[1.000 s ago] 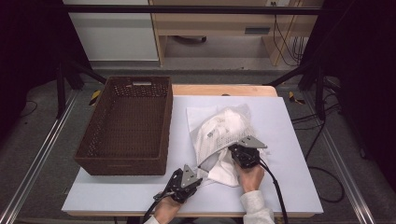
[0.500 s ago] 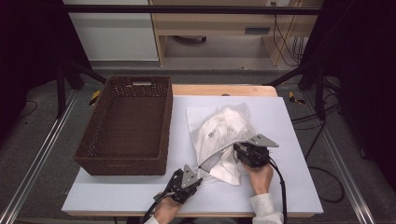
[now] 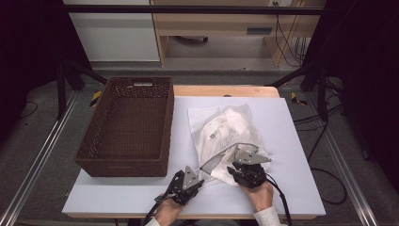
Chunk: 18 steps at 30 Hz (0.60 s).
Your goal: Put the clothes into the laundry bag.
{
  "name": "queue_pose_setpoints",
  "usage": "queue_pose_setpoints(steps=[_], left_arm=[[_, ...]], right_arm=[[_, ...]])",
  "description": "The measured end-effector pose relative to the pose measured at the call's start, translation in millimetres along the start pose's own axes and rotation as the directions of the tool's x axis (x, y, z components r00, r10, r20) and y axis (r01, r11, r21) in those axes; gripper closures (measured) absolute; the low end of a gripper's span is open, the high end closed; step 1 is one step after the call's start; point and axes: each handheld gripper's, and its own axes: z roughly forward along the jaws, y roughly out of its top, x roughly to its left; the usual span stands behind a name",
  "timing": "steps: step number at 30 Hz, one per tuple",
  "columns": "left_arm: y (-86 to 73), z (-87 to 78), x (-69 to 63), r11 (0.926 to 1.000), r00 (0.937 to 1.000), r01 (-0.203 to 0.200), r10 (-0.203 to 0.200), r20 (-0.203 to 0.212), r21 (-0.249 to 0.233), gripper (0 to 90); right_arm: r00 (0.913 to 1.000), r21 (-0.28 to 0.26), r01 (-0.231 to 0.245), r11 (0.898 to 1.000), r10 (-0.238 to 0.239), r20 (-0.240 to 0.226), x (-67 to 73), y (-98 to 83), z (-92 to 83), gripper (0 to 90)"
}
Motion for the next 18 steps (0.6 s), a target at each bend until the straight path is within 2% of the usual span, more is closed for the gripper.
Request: queue_pose_setpoints(steps=[1,3,6,9,10,13,14,16,18], left_arm=[[0.0,0.0,0.0,1.0000,1.0000,0.000,0.000,0.000,0.000,87.7],[0.0,0.0,0.2,1.0000,1.0000,0.002,-0.002,0.001,0.000,87.7],[0.0,-0.1,0.4,1.0000,1.0000,0.004,-0.004,0.002,0.000,87.8],[0.0,-0.1,0.4,1.0000,1.0000,0.004,-0.004,0.002,0.000,87.8],[0.0,-0.3,0.7,1.0000,1.0000,0.002,-0.002,0.002,0.002,87.8],[-0.1,-0.3,0.2,1.0000,1.0000,0.003,-0.003,0.001,-0.002,87.8],[-0.1,-0.2,0.0,1.0000,1.0000,0.002,-0.002,0.001,-0.002,87.8],[-0.1,-0.2,-0.3,1.0000,1.0000,0.000,0.000,-0.002,-0.003,87.8],[-0.1,-0.2,0.0,1.0000,1.0000,0.002,-0.002,0.001,-0.002,87.8]], right_arm=[[0.9999,0.005,-0.010,1.000,0.011,-0.014,-0.7,2.2,1.4,86.2],[0.9998,-0.003,-0.012,1.000,0.012,-0.013,-1.6,7.1,4.4,87.8],[0.9999,-0.066,-0.011,0.998,0.010,-0.009,-1.8,19.3,8.9,88.1],[0.9995,-0.115,-0.033,0.993,0.033,-0.003,0.0,34.2,19.9,88.2],[0.9996,-0.129,-0.023,0.991,0.024,0.011,0.9,38.2,25.8,88.2],[0.9976,-0.128,-0.001,0.992,0.010,0.068,2.3,44.4,41.8,88.3],[0.9948,-0.131,0.012,0.991,0.002,0.102,1.0,44.1,47.6,88.3],[0.9904,-0.139,0.008,0.990,0.011,0.138,-1.1,42.0,53.4,88.2],[0.9894,-0.137,0.014,0.990,0.006,0.145,0.0,42.3,53.5,87.5]])
